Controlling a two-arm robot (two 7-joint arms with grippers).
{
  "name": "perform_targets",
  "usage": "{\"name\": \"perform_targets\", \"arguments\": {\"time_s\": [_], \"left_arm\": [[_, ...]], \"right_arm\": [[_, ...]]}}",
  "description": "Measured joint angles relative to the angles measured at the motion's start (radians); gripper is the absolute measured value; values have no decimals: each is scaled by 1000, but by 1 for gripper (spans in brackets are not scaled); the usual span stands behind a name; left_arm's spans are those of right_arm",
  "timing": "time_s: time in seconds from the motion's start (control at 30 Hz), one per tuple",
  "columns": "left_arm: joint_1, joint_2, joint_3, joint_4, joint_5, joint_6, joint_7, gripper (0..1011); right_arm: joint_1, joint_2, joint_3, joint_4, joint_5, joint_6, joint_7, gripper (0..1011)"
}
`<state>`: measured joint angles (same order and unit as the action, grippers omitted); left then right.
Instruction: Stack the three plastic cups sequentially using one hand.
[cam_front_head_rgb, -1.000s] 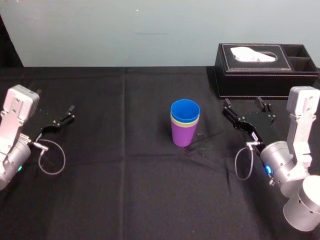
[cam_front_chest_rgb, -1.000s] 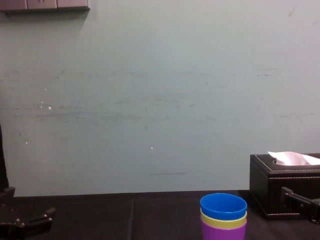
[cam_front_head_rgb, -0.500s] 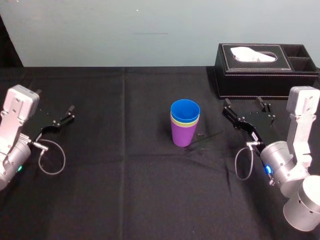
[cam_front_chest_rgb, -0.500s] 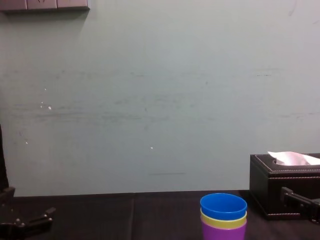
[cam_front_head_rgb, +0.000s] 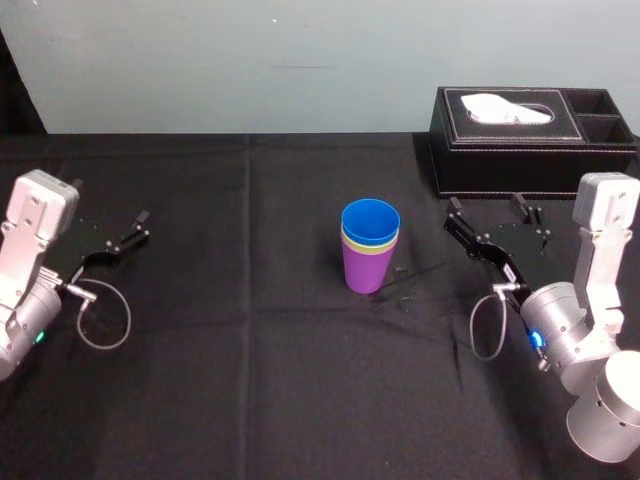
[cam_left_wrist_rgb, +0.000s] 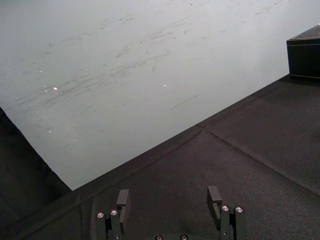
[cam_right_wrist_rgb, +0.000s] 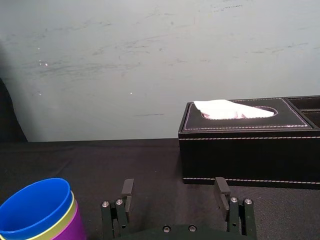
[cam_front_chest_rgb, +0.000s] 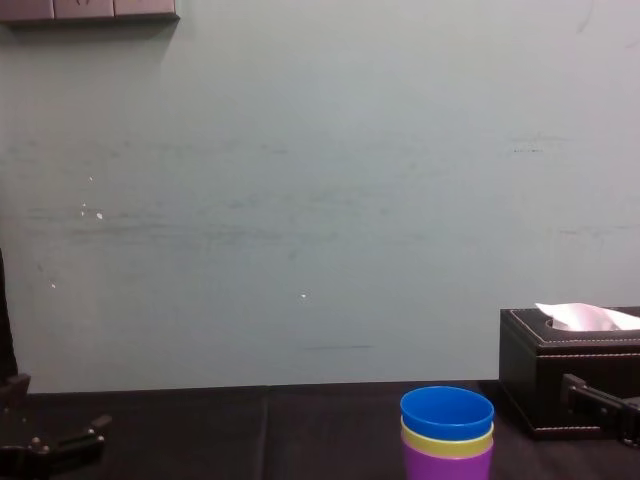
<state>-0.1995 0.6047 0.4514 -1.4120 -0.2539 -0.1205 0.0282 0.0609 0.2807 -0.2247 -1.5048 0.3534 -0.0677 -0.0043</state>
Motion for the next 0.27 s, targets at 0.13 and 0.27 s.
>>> {"name": "perform_targets", "arguments": {"time_s": [0.13, 0.27], "left_arm": [[0, 0, 0, 0, 0, 0, 0, 1011], [0, 0, 0, 0, 0, 0, 0, 1011]], "right_arm": [[0, 0, 0, 0, 0, 0, 0, 1003], [0, 0, 0, 0, 0, 0, 0, 1003]]}}
